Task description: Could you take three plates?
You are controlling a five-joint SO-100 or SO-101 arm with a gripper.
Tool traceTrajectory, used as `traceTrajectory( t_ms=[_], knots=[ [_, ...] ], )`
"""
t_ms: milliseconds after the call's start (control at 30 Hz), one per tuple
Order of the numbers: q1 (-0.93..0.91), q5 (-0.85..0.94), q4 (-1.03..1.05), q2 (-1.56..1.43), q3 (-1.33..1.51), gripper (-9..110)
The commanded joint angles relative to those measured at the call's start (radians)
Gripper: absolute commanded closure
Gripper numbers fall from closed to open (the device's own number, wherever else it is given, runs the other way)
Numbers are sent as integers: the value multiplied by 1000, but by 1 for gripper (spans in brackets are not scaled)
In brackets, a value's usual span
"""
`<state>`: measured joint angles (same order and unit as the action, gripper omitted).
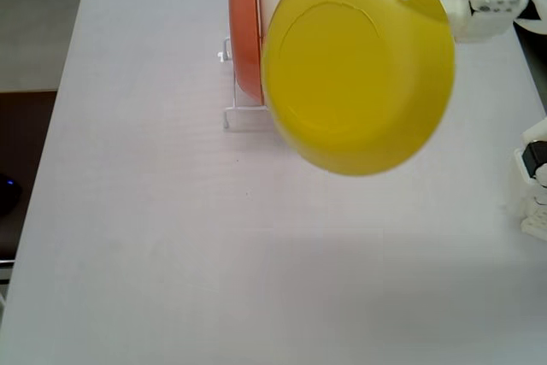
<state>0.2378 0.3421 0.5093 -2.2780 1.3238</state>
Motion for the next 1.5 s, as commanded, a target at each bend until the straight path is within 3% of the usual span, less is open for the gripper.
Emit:
traceTrajectory(
  t_ms=[0, 433, 1467],
  knots=[
    [41, 8, -150, 40, -18, 102],
    [57, 34, -425, 196, -21, 102],
    [60, 63, -434, 209, -20, 102]
  ],
)
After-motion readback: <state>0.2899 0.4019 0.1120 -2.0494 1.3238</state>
